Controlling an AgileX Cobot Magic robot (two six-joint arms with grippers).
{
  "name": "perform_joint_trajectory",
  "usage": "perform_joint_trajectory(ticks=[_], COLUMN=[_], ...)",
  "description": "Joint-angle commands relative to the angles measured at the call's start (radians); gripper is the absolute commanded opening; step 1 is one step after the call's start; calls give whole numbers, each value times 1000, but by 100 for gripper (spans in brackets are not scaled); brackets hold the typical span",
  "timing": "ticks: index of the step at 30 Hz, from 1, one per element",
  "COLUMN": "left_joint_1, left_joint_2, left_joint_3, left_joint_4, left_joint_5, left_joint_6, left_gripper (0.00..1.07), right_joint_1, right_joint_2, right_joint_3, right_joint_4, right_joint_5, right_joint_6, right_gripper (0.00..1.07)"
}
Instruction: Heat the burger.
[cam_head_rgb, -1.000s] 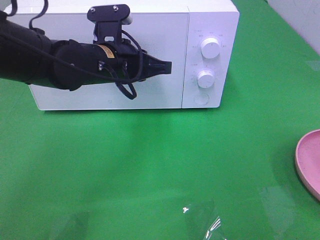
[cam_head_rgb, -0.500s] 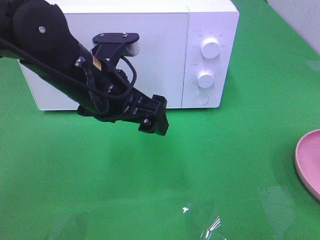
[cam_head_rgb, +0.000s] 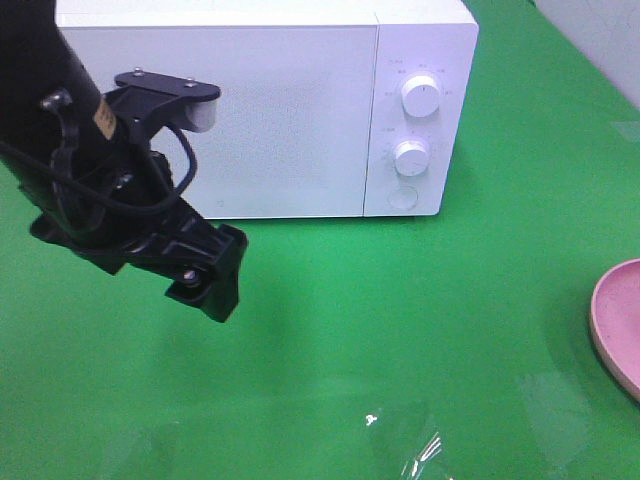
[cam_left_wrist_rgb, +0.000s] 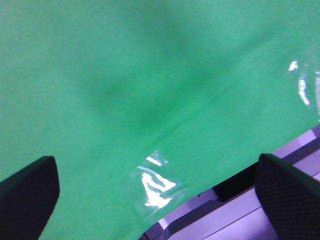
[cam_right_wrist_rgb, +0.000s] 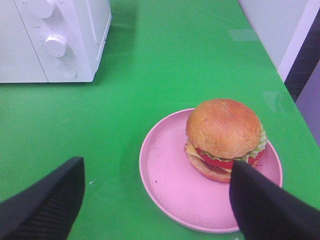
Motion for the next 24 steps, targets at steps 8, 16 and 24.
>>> perform_joint_trajectory(ticks=[8,16,24], left_joint_1=[241,536,653], left_joint_2=[-131,-216,-328], left_joint_3=[1,1,17], left_joint_4=[-67,-174,-173], left_joint_5=[101,195,250], left_joint_6=[38,182,215], left_gripper=[99,99,99], right_joint_1=[-3,-3,-3], right_joint_2=[-26,-26,-26], right_joint_3=[2,2,2], right_joint_4=[1,1,1], right_joint_5=[-8,-8,-8], right_joint_6=[-6,-6,-6], right_gripper=[76,76,76])
